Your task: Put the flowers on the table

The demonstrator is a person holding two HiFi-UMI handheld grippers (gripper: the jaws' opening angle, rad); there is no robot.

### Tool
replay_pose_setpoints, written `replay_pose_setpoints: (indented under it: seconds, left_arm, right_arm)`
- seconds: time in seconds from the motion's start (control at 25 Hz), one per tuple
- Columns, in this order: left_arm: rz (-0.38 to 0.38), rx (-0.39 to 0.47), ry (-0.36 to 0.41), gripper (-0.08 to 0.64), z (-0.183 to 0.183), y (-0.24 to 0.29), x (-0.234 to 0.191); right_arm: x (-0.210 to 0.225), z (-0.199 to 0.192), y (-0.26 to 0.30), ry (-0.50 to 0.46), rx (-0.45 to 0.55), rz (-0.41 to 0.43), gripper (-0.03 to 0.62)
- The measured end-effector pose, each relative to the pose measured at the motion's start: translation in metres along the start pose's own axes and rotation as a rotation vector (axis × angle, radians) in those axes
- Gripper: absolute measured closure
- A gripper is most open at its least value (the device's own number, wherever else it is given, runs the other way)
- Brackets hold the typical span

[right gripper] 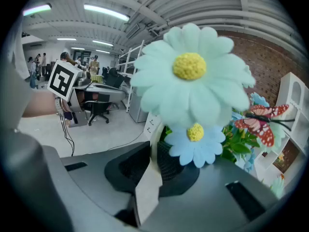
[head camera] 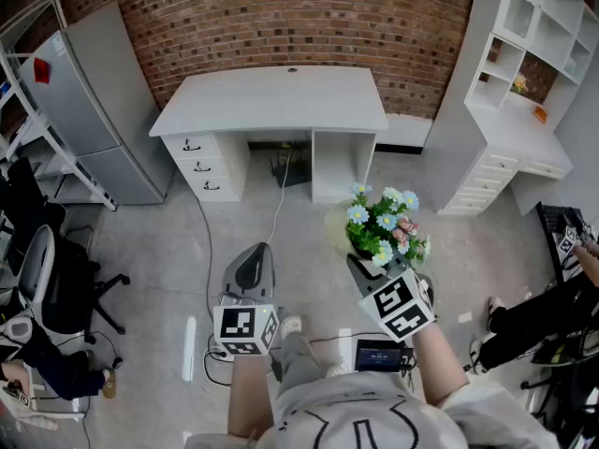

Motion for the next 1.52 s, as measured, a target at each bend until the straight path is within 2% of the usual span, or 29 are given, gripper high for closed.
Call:
replay_pose_setpoints:
  seconds: [0.36, 0.52, 1.04, 1.24, 1.52]
  left_arm:
    - [-0.001, 0.021, 0.023, 0.548, 0.008, 0.031, -0.025]
    - [-0.004, 0.031, 0.029, 0.548, 0.014, 0.056, -0.053]
    - [-0.017, 0.039, 0.036, 0.548, 0.017, 0.136, -0.159]
    - [-0.029, 0.072, 0.030, 0.548, 0.022, 0.163, -0.198]
    - [-0.028, 0.078, 0.027, 0.548, 0.018, 0.185, -0.223]
  right_arm:
    - [0.022, 0.016, 0.020, 0.002, 0.019, -0.044, 0.551]
    - [0.037, 0.034, 0.045, 0.028, 0.040, -0.045, 0.551]
    - [0.066, 0.099, 0.153, -0.002, 0.019, -0.039, 0.551]
    - [0.072, 0.119, 0.188, -0.005, 0.013, -0.052, 0.551]
    - [0.081, 0.127, 0.215, -0.008, -0.006, -0.057, 0.551]
Point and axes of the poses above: the fingertips, and each gripper's own axes: y forward along the fingers, x to its right, z out of its top, the point moved 10 cm from there along -y, backward along the fingers, and after that the axes turned 2 degrees about y, right-handed, at the moved point
